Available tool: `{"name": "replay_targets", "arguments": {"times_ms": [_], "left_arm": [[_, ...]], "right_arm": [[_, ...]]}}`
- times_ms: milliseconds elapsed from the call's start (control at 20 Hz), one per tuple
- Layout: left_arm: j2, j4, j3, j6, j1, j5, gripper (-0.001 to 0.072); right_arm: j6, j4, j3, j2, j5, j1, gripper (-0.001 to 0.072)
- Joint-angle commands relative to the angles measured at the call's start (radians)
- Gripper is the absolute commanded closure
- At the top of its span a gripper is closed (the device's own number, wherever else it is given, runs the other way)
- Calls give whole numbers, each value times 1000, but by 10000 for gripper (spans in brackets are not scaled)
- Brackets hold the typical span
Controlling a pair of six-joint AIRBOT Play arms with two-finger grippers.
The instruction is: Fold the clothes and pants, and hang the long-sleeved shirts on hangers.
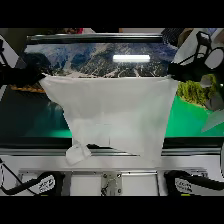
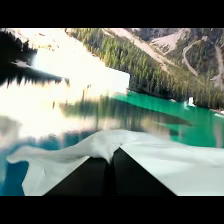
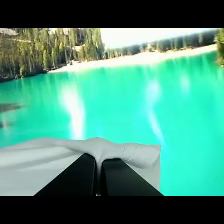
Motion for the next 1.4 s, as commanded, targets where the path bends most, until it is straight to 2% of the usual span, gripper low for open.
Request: {"name": "replay_targets", "arguments": {"times_ms": [0,150,350,500,650,750,1100,1250,1350], "left_arm": [[-183,-2,100,37,-72,95,699],[-272,5,262,37,-98,90,699],[-336,7,407,48,-96,-6,699],[-292,57,494,43,-80,-87,700],[-137,48,606,-18,-52,-97,699],[14,48,640,-17,-53,-100,699],[646,58,345,7,-104,132,699],[799,58,272,6,-105,218,700],[833,58,276,6,-105,235,700]], "right_arm": [[0,76,23,-158,-216,0,702],[0,93,28,-150,-318,0,701],[-8,66,27,-109,-305,0,701],[-9,55,28,-1,-344,0,701],[-34,56,43,208,-408,0,701],[-34,56,51,363,-417,0,702],[-30,56,51,786,-385,0,701],[-30,56,51,880,-341,0,702],[-30,56,51,910,-297,0,702]]}}
